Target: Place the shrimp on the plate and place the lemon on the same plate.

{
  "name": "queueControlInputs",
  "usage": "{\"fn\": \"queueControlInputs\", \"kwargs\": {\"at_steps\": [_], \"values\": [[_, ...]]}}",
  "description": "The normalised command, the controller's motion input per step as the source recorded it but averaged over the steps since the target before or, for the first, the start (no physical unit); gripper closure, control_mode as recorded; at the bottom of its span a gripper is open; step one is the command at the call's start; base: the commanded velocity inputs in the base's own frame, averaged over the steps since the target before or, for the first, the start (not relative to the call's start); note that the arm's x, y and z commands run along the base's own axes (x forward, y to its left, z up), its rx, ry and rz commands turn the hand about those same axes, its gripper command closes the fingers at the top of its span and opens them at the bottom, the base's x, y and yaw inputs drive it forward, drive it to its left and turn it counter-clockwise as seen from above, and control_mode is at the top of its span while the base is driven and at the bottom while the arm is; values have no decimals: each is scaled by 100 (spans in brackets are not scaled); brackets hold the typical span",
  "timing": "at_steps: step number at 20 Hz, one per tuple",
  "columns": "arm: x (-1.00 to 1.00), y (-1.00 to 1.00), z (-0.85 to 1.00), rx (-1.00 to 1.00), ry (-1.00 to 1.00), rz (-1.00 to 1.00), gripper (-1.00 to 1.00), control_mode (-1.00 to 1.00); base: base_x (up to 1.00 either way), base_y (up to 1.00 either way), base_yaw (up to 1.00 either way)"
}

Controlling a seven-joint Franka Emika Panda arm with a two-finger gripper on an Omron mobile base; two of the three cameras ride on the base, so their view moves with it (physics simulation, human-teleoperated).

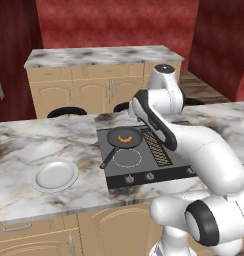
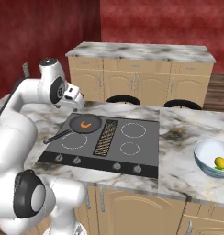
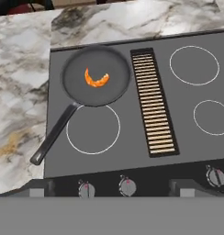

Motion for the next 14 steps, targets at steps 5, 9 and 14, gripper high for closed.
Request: {"fn": "queueControlInputs", "kwargs": {"at_steps": [5, 9, 14], "values": [[47, 9, -14, -1, 0, 17, -100, -100, 0, 0, 0], [39, 1, -11, -4, 2, 26, -100, -100, 0, 0, 0], [39, 0, -18, -9, 4, 23, -100, -100, 0, 0, 0]]}}
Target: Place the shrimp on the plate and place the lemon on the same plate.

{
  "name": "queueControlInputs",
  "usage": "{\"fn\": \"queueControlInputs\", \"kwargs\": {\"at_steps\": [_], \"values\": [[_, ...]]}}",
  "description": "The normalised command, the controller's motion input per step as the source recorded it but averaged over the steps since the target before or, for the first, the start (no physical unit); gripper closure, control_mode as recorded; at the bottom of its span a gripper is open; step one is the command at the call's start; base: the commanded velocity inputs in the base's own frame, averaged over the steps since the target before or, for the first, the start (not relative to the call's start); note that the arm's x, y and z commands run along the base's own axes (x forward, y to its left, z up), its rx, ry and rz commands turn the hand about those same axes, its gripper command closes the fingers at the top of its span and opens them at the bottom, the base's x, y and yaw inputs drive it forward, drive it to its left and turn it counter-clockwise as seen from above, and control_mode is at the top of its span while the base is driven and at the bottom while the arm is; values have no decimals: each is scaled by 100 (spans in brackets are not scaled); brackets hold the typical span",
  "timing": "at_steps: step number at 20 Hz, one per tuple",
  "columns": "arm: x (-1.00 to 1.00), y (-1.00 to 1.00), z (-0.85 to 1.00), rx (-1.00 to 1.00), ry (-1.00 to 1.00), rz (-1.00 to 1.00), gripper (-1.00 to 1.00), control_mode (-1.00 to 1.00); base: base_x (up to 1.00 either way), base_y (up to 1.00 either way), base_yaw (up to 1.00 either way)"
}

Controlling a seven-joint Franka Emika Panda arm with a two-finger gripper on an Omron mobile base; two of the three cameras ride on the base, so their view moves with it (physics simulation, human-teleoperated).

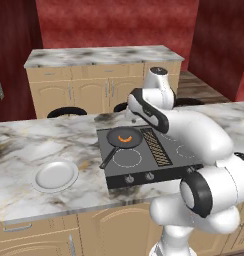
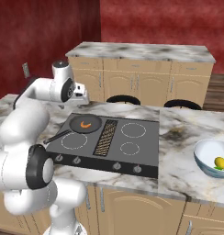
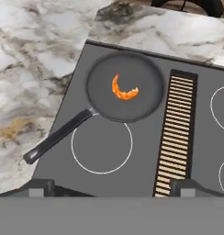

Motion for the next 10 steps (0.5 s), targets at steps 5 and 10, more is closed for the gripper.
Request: {"fn": "queueControlInputs", "kwargs": {"at_steps": [5, 10], "values": [[45, 0, -23, -15, 10, 13, -100, -100, 0, 0, 0], [45, 2, -30, -7, 3, 7, -100, -100, 0, 0, 0]]}}
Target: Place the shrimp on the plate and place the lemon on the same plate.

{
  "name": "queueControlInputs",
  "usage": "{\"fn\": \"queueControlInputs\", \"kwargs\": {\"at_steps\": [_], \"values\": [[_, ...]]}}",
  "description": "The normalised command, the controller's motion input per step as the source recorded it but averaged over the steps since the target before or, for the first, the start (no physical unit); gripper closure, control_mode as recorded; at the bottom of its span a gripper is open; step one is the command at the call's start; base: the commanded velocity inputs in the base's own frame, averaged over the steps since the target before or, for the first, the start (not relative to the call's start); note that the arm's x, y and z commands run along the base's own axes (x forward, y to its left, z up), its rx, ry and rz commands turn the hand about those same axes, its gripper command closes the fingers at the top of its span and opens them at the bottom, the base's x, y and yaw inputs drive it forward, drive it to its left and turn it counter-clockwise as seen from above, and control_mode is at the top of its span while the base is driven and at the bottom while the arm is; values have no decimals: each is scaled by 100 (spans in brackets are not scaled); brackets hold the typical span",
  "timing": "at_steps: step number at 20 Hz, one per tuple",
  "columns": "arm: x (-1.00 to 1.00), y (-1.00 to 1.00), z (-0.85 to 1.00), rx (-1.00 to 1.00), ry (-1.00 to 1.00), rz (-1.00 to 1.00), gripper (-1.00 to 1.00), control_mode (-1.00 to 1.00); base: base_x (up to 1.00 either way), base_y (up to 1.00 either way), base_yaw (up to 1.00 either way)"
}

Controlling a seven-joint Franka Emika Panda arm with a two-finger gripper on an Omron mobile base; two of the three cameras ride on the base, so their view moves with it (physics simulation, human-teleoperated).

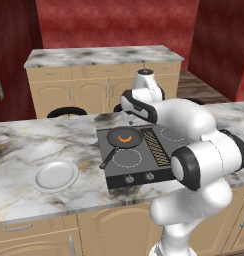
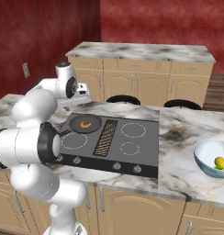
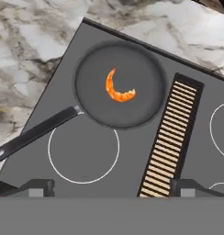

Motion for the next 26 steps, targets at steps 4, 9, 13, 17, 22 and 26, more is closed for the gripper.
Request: {"fn": "queueControlInputs", "kwargs": {"at_steps": [4, 9, 13, 17, 22, 26], "values": [[43, 2, -32, 0, 2, 12, -100, -100, 0, 0, 0], [37, 7, -34, 0, 0, 10, -100, -100, 0, 0, 0], [29, 13, -30, -3, -1, 7, -100, -100, 0, 0, 0], [19, 12, -28, -1, 0, 1, -100, -100, 0, 0, 0], [15, 9, -33, 0, 0, 0, -100, -100, 0, 0, 0], [18, 9, -36, -2, -1, 0, -100, -100, 0, 0, 0]]}}
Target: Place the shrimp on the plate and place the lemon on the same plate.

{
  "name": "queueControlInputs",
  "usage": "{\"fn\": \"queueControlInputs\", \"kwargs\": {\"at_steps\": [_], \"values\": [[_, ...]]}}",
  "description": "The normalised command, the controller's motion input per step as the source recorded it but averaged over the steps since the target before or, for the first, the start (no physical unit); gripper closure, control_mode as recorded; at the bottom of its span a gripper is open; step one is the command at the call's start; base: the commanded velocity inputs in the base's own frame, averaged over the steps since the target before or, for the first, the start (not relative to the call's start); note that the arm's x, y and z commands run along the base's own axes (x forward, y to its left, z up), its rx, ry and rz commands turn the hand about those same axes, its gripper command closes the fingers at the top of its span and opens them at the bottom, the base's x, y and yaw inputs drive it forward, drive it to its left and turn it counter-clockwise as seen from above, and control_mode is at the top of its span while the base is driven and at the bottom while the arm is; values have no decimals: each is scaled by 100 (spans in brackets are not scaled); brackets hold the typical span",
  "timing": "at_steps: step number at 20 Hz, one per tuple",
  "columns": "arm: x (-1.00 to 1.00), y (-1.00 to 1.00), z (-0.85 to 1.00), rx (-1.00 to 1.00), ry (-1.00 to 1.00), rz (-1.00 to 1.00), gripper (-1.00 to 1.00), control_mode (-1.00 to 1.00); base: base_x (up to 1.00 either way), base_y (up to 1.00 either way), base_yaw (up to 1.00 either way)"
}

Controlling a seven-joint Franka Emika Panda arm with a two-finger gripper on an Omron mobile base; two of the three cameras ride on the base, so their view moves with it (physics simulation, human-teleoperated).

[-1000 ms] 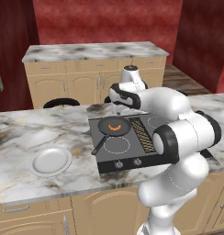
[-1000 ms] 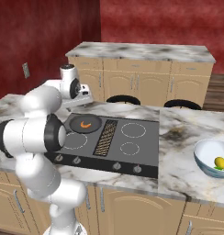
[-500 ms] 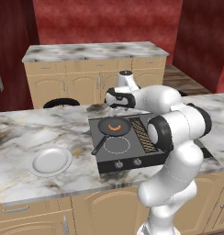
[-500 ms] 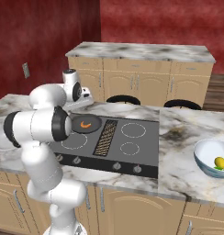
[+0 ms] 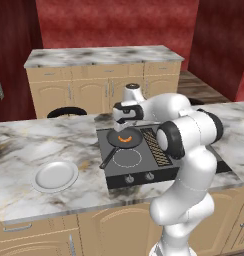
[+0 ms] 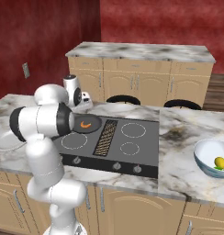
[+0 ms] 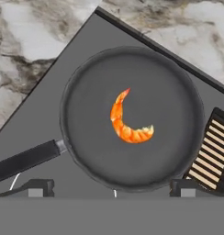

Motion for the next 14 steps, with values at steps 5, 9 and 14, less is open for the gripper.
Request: {"fn": "queueControlInputs", "kwargs": {"at_steps": [5, 9, 14], "values": [[22, 8, -37, -1, -3, 0, -100, -100, 0, 0, 0], [28, 6, -34, 0, -2, 0, -100, -100, 0, 0, 0], [26, 2, -26, 0, 0, 0, -100, -100, 0, 0, 0]]}}
